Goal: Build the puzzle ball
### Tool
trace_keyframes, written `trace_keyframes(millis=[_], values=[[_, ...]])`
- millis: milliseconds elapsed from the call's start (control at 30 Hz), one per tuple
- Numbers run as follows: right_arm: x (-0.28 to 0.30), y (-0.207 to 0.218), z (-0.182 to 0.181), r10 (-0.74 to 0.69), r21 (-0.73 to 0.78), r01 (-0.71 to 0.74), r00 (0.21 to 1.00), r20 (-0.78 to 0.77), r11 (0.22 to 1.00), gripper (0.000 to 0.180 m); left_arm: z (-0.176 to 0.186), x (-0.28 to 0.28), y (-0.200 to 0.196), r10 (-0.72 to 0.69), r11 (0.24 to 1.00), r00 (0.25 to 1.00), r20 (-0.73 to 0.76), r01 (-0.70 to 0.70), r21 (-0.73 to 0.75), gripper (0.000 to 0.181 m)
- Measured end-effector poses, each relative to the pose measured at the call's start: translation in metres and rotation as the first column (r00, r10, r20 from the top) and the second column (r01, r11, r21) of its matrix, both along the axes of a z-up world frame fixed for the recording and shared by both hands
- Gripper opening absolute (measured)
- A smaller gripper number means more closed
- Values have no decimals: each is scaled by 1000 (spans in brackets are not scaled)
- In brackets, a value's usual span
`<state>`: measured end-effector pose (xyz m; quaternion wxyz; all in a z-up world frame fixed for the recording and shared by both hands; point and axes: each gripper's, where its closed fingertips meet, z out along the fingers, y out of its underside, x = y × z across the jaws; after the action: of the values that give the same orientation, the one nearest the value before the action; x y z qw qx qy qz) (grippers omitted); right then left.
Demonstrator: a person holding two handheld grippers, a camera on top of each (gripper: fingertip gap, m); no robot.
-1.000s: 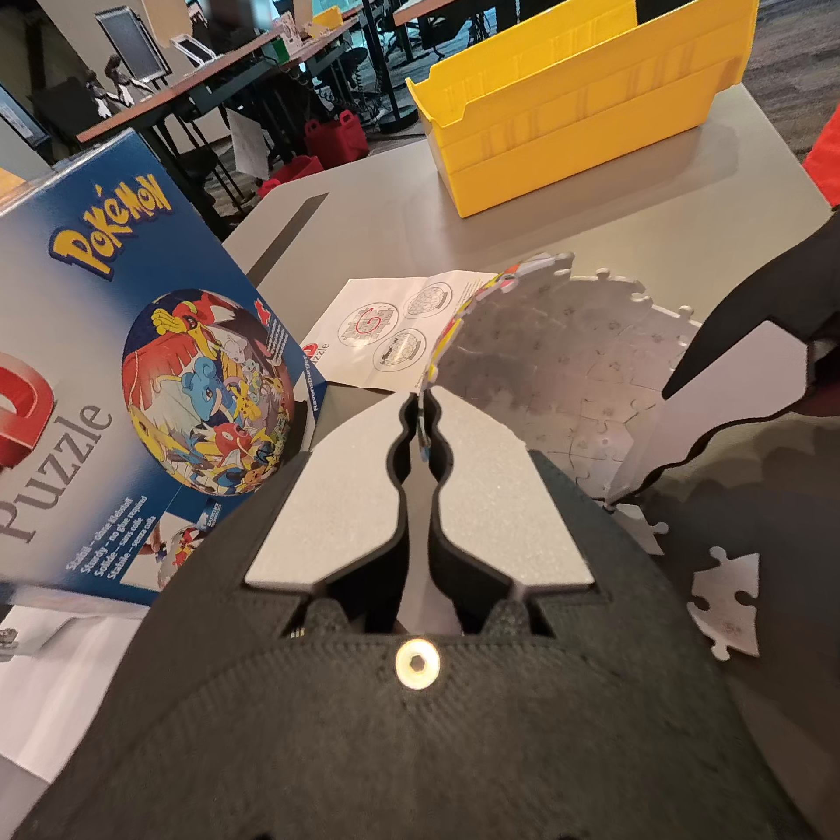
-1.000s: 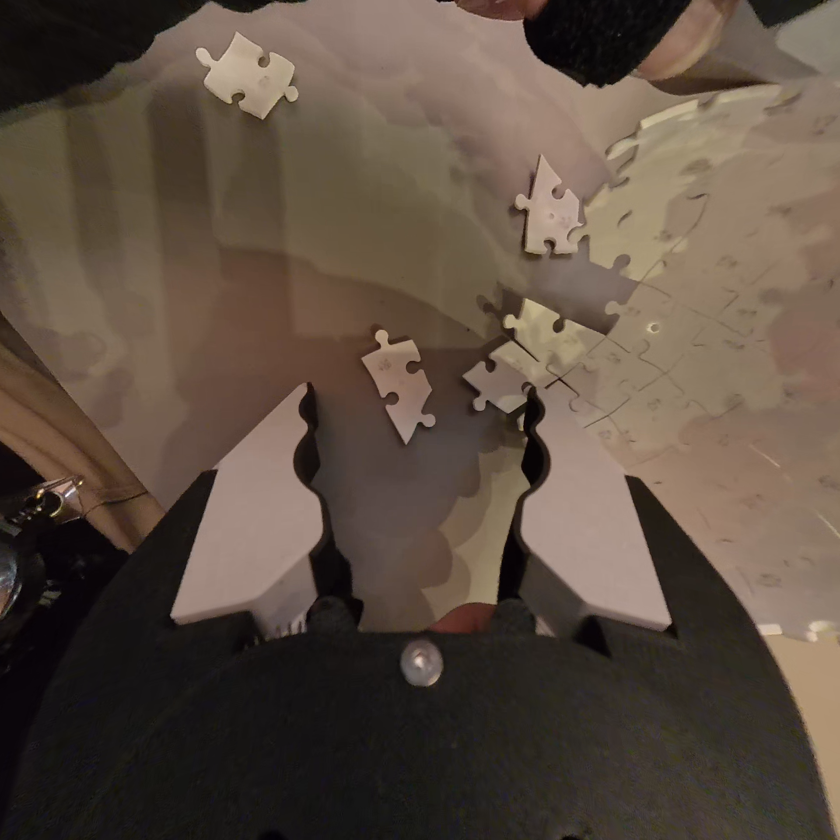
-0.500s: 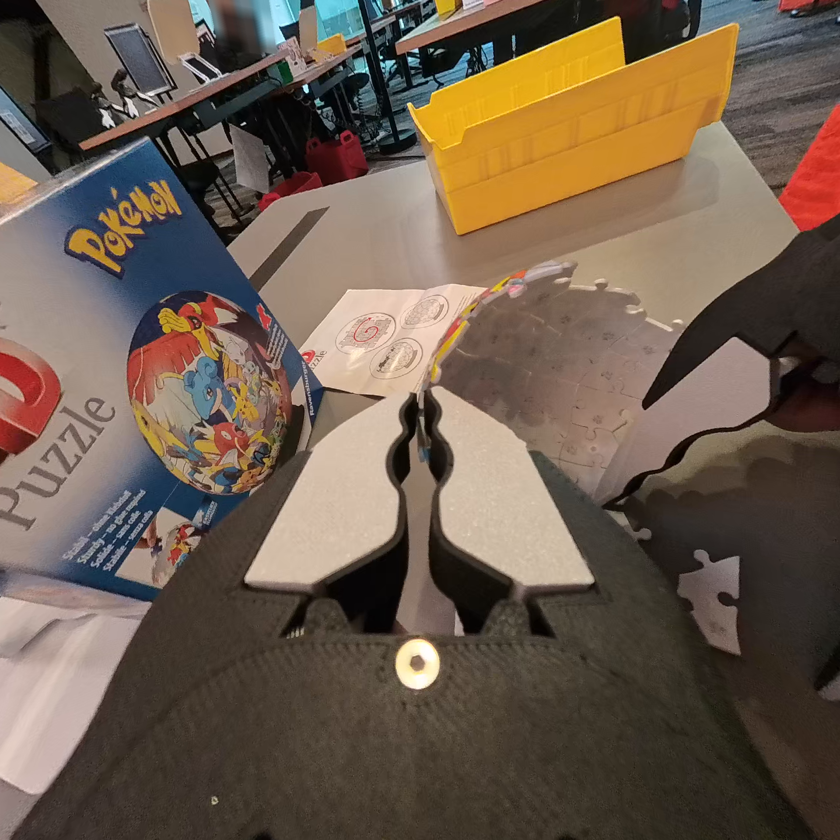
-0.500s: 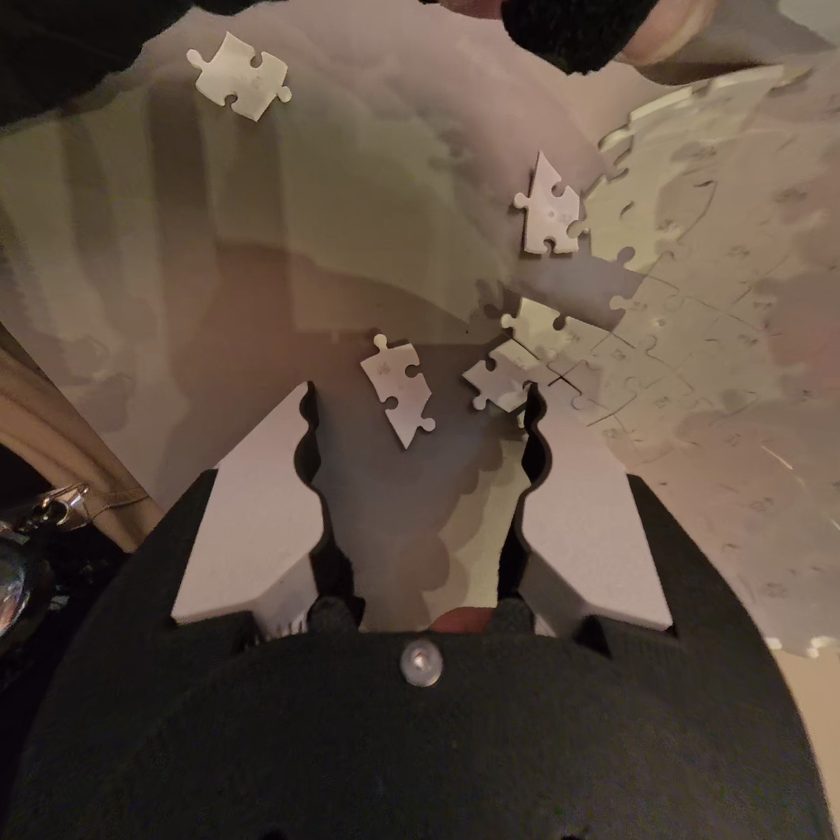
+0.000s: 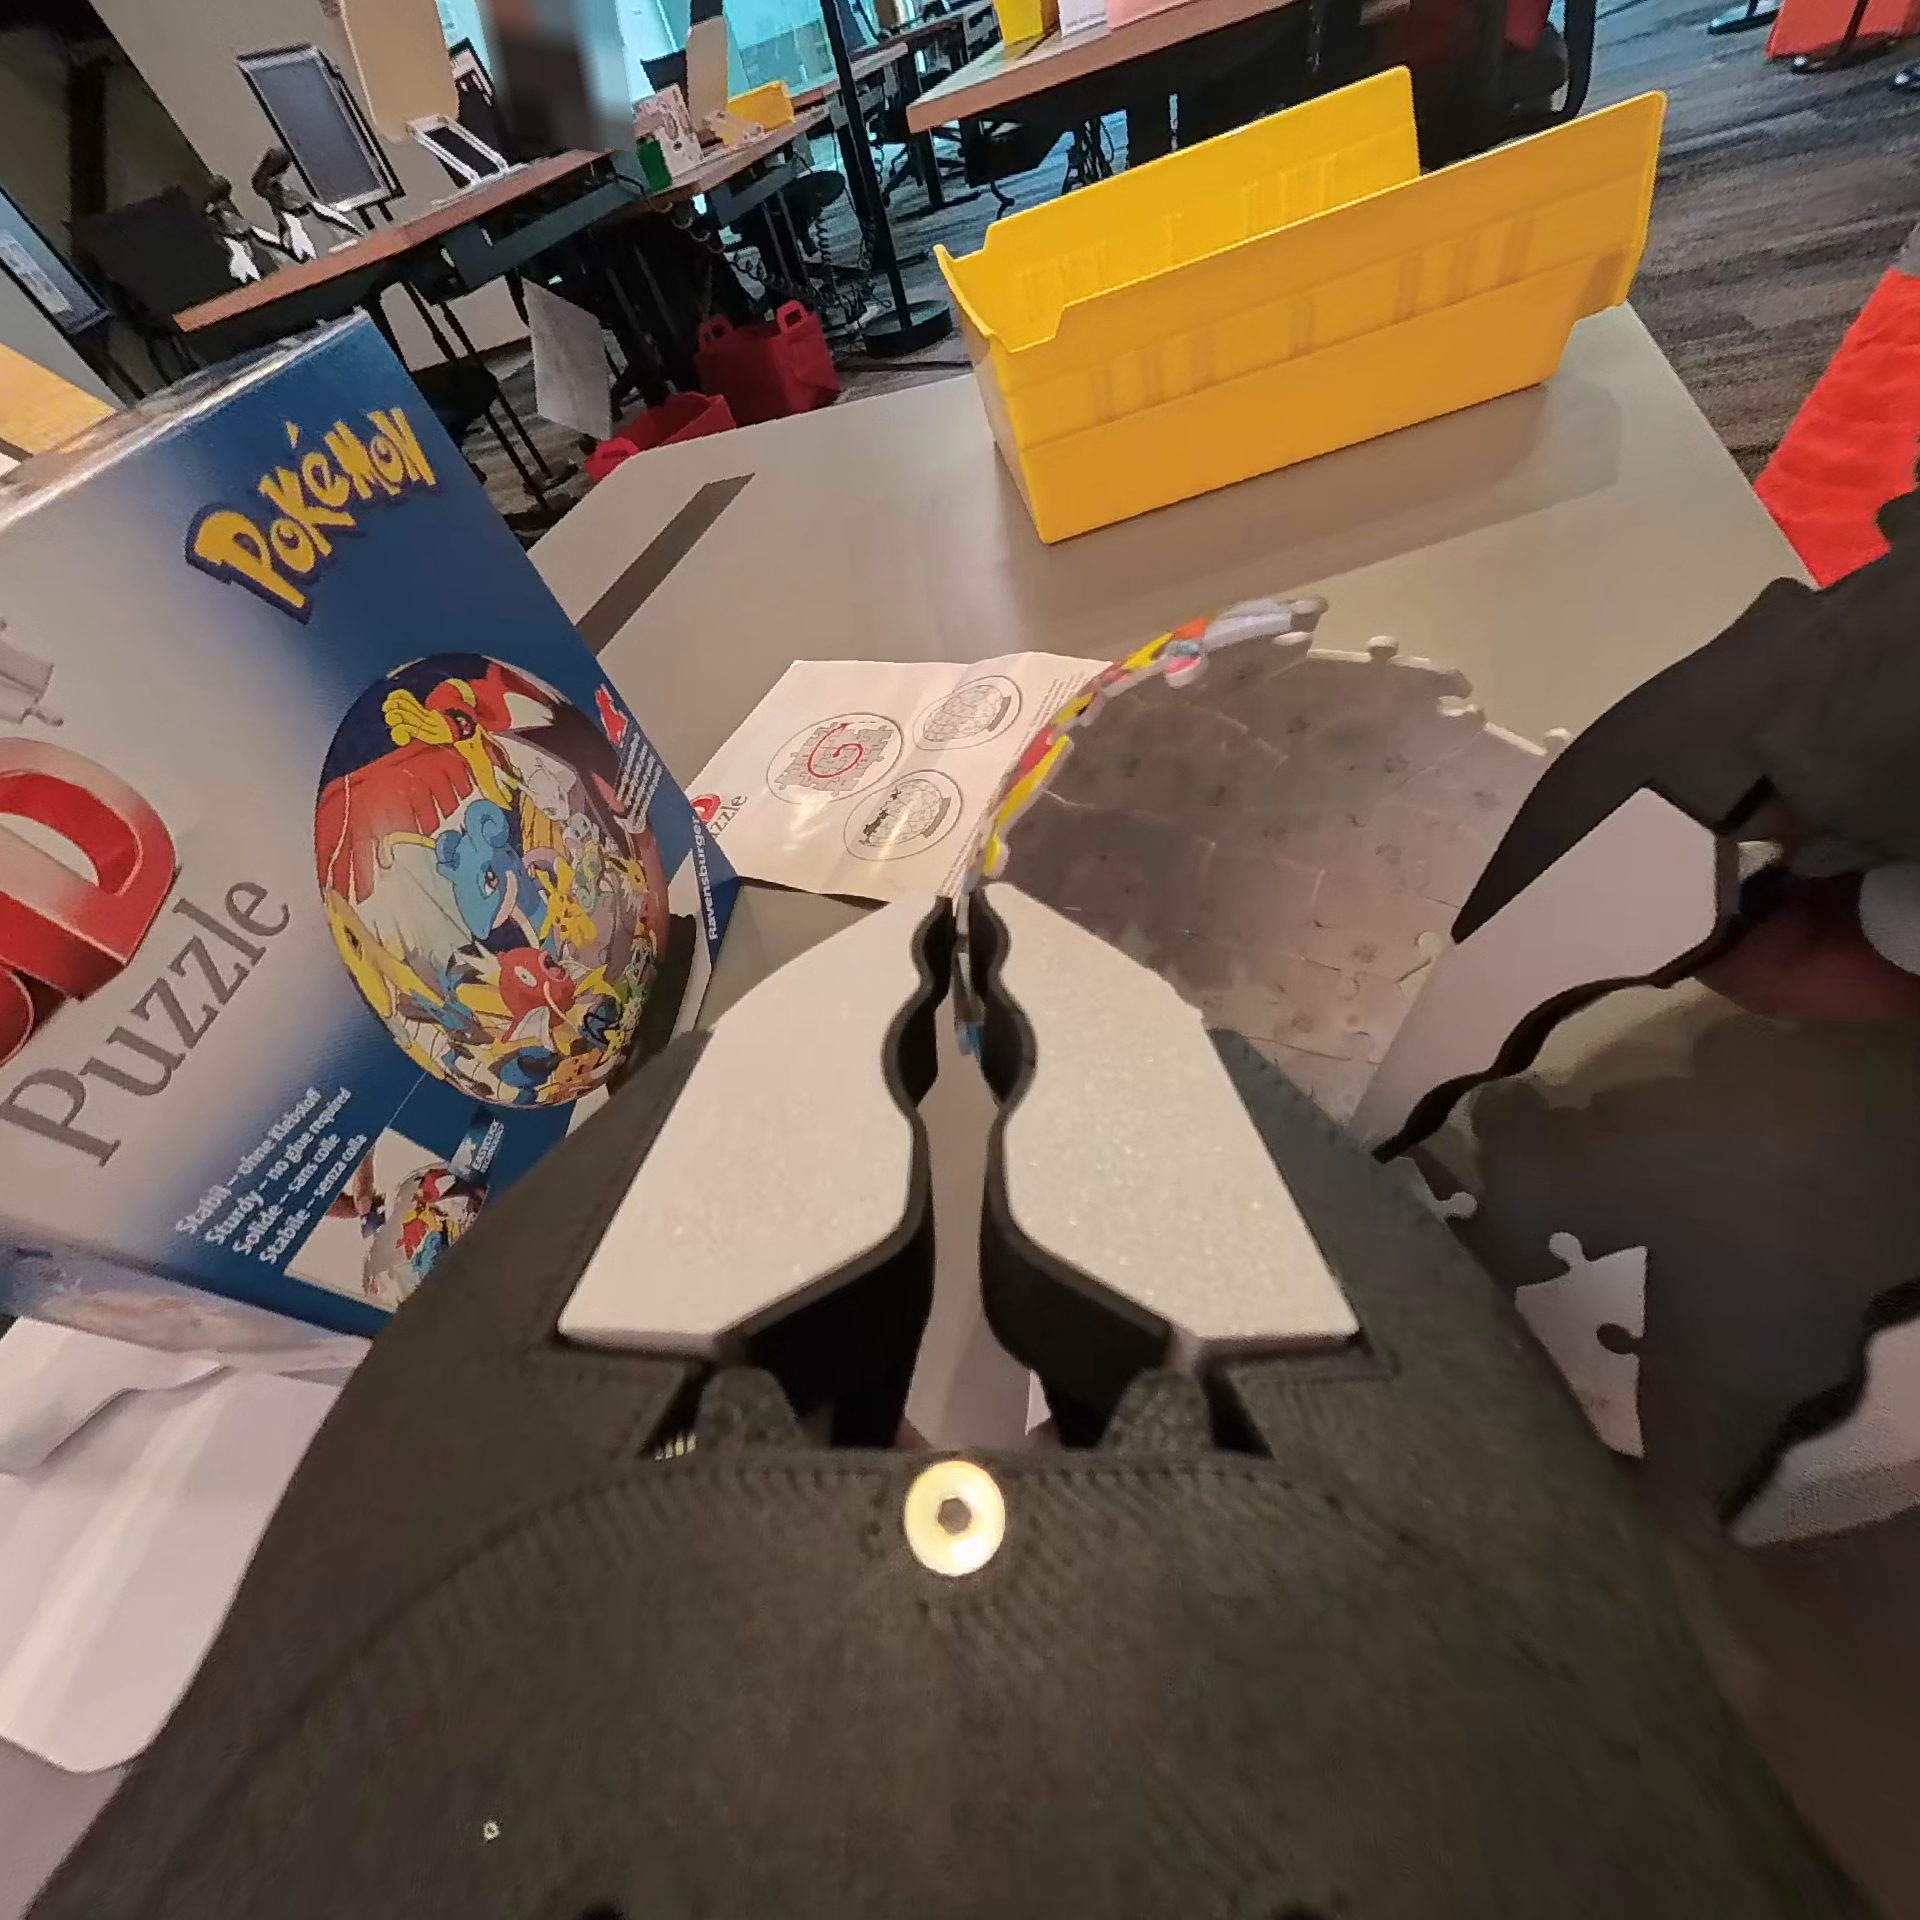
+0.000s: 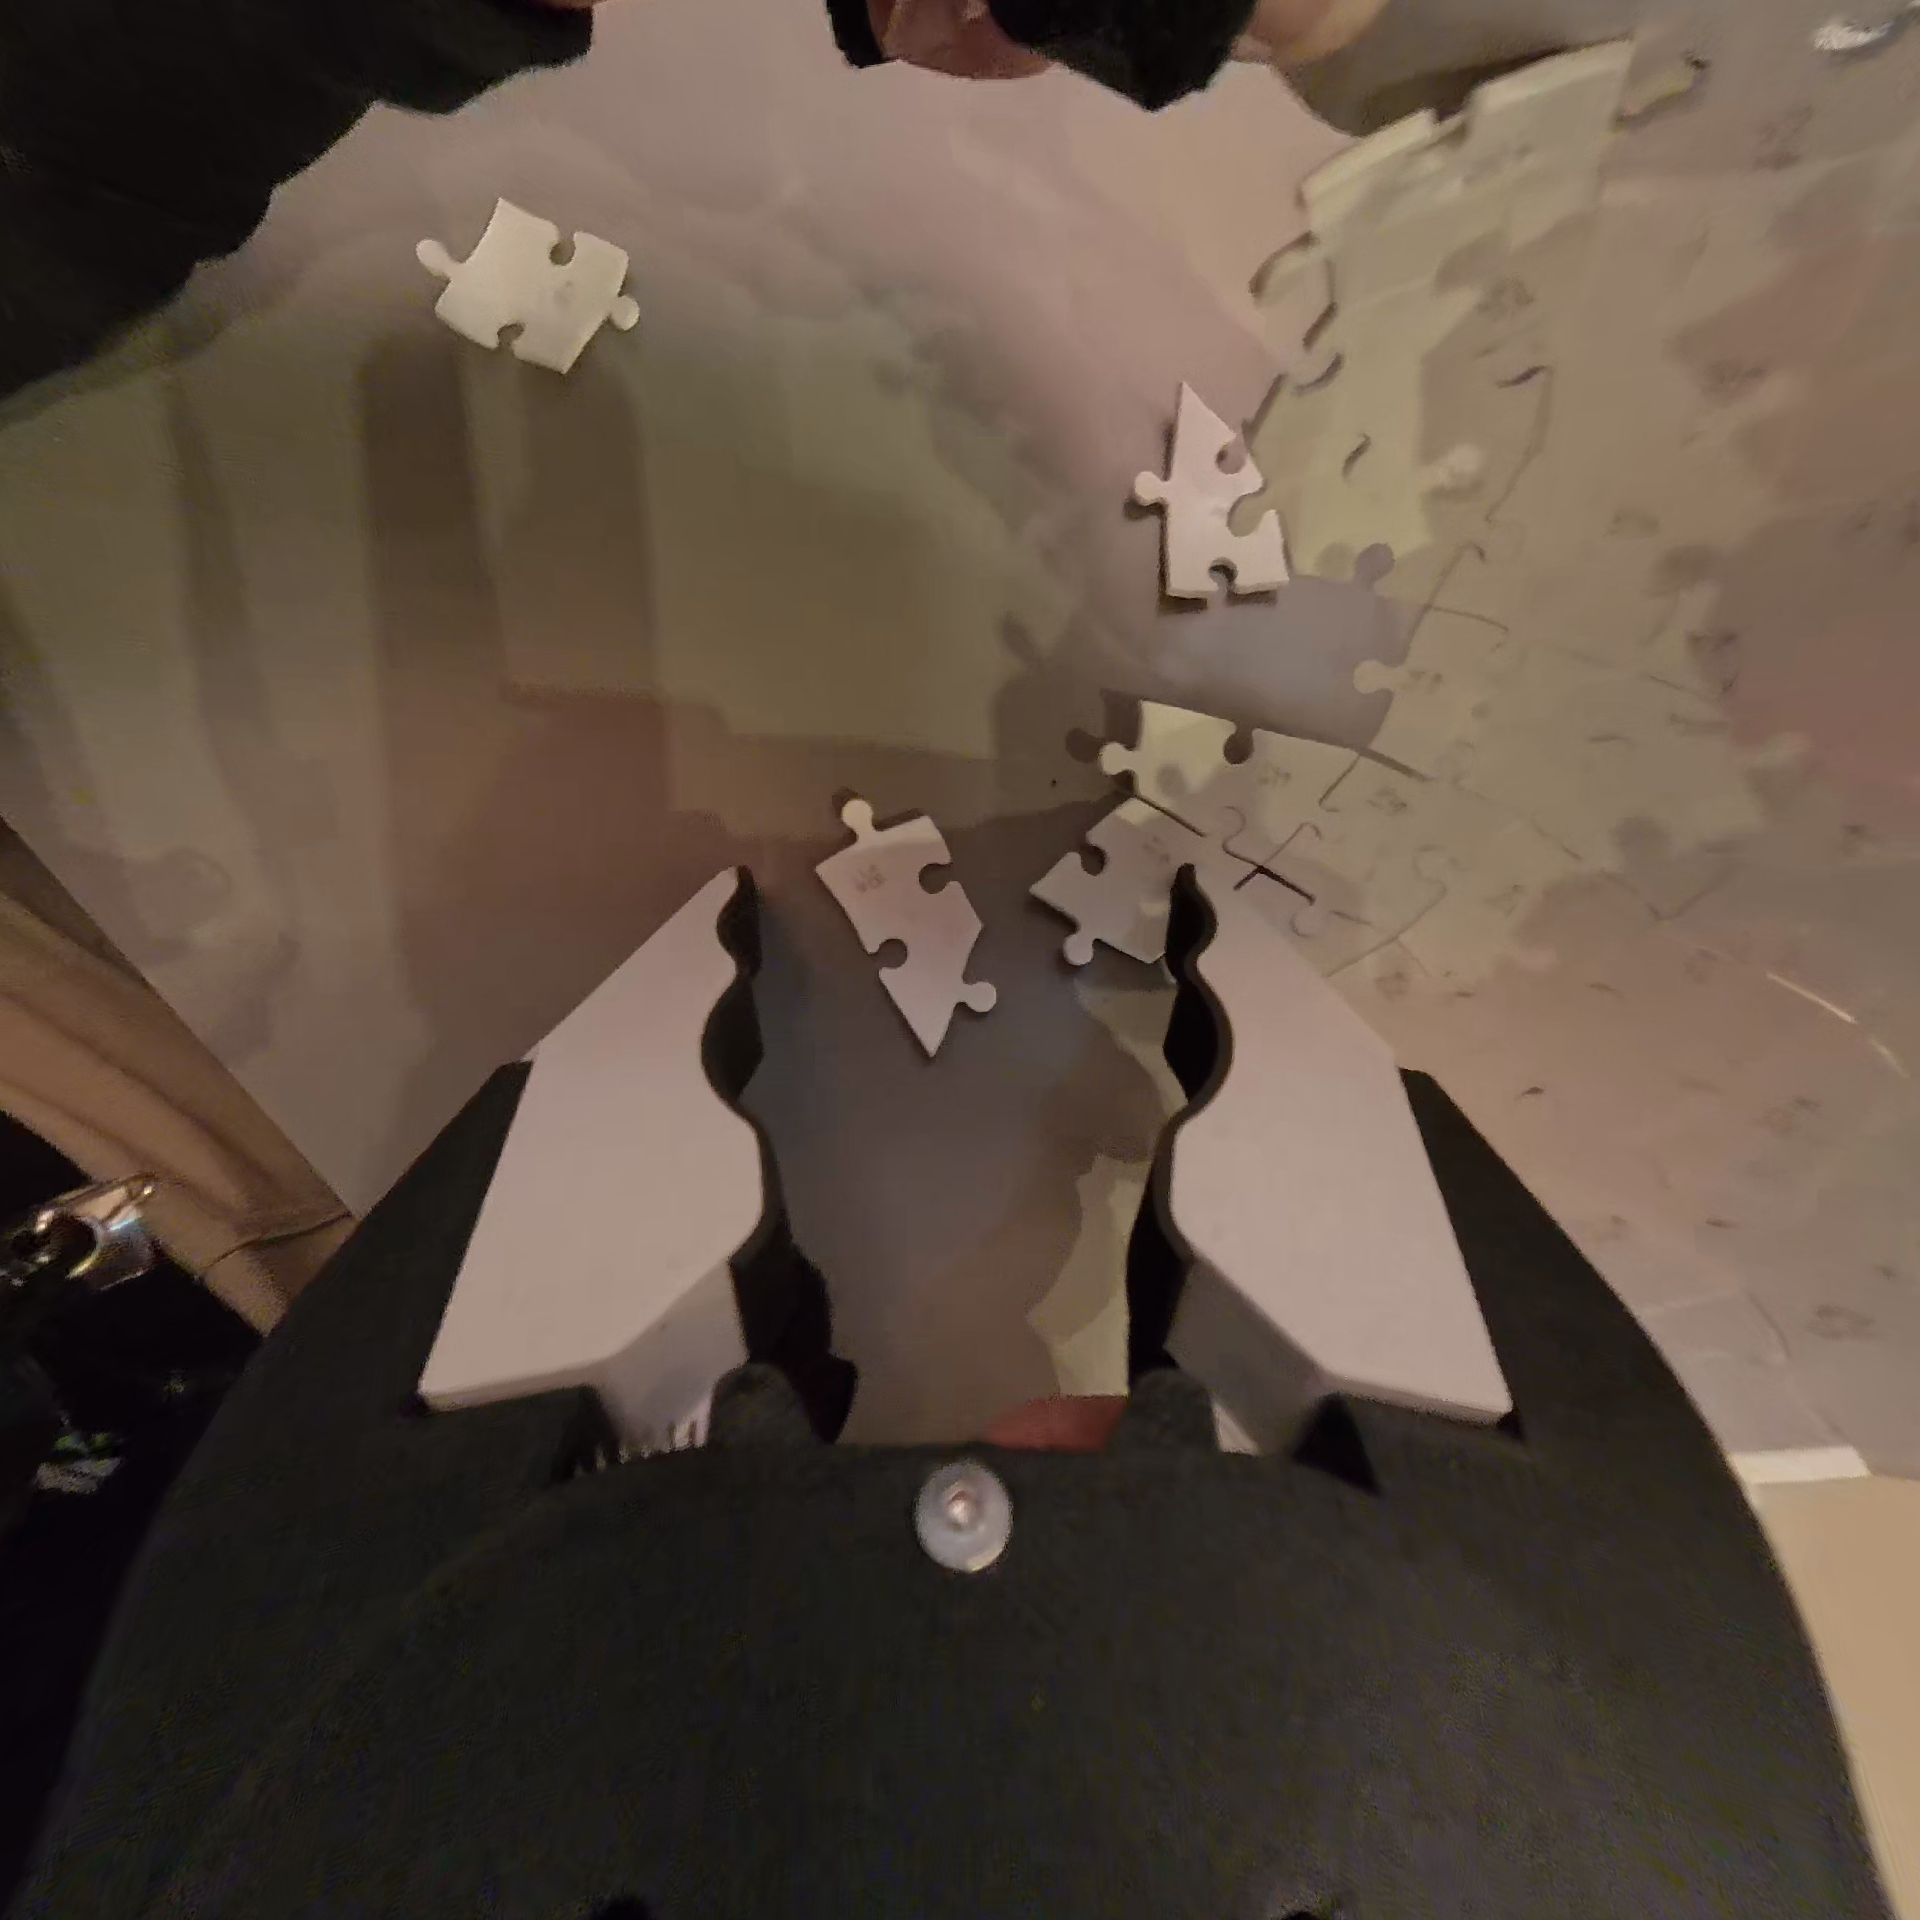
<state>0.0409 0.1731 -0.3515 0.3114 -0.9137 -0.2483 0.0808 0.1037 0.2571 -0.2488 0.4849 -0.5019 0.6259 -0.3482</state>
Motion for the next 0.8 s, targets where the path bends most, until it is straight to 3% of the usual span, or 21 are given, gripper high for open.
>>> trace_keyframes(millis=[33,267,500,800], values=[[1,1,0,-11,9,11,1000,-8,1000,76,0,1,-1,-5,1000,1000,3,5,-1,3],[-8,-4,7,-25,-46,20,995,-94,999,79,-4,1,3,4,999,1000,4,-4,48,2],[-4,-6,21,-12,65,15,999,-50,998,73,-4,0,6,13,999,1000,22,-14,47,2],[4,4,2,-76,61,75,997,16,995,83,-3,0,2,7,998,1000,26,-8,58,3]])
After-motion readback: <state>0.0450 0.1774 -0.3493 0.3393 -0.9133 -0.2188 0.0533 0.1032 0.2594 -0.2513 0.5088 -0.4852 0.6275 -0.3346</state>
